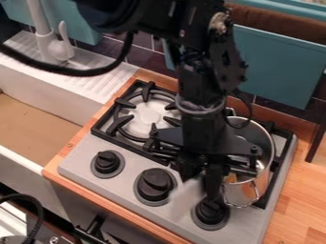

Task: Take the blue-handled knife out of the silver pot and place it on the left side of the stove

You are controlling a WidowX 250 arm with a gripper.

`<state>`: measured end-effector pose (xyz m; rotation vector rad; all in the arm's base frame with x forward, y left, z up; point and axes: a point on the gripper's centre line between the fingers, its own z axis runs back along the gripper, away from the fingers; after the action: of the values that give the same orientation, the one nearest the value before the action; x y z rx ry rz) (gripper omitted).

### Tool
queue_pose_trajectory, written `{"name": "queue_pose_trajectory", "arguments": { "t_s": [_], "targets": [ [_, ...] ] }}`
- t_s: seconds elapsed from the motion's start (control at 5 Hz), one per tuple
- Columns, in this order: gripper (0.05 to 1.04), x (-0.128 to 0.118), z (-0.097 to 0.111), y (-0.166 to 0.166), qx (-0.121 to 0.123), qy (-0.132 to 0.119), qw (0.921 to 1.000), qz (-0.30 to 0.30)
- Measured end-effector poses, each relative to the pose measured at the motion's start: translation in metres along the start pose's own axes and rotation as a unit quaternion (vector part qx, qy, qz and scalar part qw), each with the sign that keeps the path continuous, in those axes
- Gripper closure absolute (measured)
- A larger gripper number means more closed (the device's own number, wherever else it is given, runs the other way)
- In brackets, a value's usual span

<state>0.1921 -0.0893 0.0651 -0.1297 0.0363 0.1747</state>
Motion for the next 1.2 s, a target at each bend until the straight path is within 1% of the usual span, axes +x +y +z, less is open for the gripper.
{"name": "queue_pose_trajectory", "arguments": {
  "t_s": [0.2, 0.4, 0.6, 0.8, 1.0, 1.2],
  "targets": [
    [0.971, -0.002, 0.000, -0.001, 0.002, 0.006, 1.0000, -0.004],
    [0.973, -0.002, 0.007, -0.002, -0.002, 0.014, 0.9999, 0.005],
    [0.973, 0.003, 0.028, 0.001, -0.020, 0.011, 0.9992, 0.033],
    [0.973, 0.011, 0.046, 0.008, -0.043, 0.020, 0.9976, 0.050],
    [0.973, 0.018, 0.074, 0.015, -0.074, 0.029, 0.9953, 0.054],
    [0.973, 0.016, 0.087, 0.020, -0.090, 0.049, 0.9932, 0.055]
  ]
}}
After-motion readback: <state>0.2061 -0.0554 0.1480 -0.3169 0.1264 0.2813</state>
